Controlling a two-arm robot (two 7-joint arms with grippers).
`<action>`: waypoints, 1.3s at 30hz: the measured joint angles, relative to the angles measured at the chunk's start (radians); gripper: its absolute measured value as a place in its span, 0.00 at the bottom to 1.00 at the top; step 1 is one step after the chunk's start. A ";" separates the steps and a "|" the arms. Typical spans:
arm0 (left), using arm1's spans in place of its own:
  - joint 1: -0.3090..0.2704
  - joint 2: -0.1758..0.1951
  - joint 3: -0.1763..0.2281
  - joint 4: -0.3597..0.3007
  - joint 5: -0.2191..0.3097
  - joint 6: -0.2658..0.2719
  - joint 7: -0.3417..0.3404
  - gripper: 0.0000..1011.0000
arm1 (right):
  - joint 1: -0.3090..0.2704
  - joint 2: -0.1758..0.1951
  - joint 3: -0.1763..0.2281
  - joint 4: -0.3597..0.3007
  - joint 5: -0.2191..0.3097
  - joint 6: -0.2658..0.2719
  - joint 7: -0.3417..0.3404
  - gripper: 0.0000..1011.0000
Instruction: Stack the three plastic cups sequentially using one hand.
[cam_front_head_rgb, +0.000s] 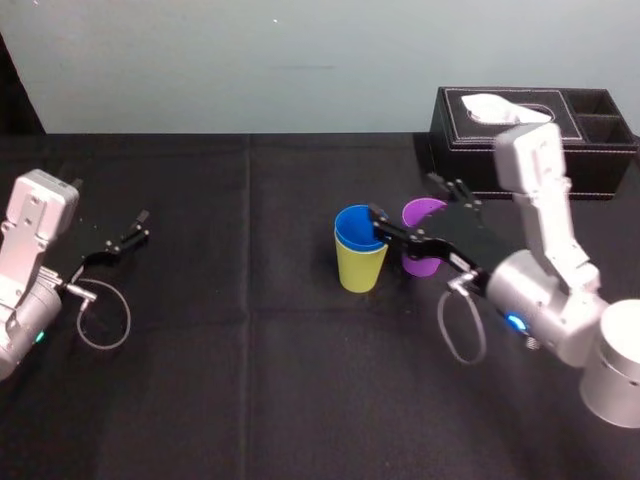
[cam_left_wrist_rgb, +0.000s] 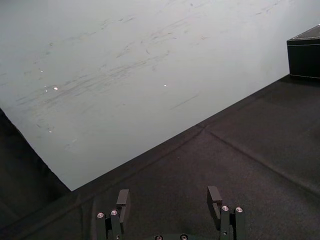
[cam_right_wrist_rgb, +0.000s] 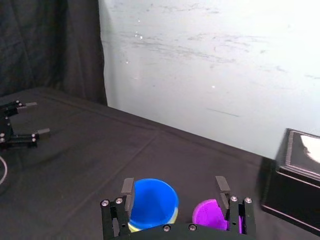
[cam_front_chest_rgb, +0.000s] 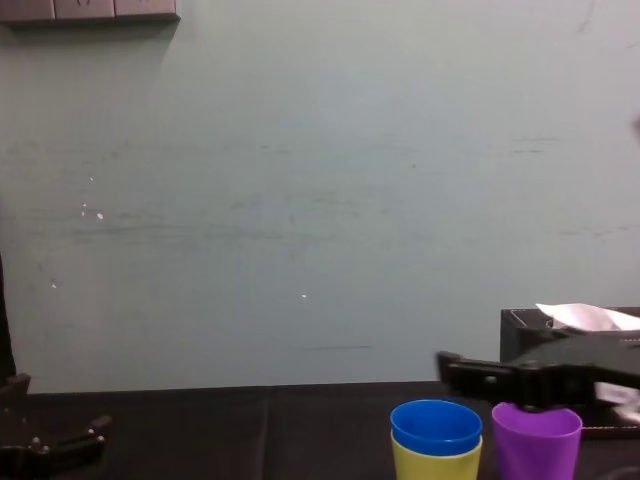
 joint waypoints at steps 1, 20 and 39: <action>0.000 0.000 0.000 0.000 0.000 0.000 0.000 1.00 | -0.010 0.008 0.008 -0.009 0.003 -0.004 0.003 0.99; 0.000 0.000 0.000 0.000 0.000 0.000 0.000 1.00 | -0.148 0.101 0.092 0.011 0.015 -0.061 0.012 0.99; 0.000 0.000 0.000 0.000 0.000 0.000 0.000 1.00 | -0.060 0.020 0.050 0.164 -0.030 -0.062 -0.010 0.99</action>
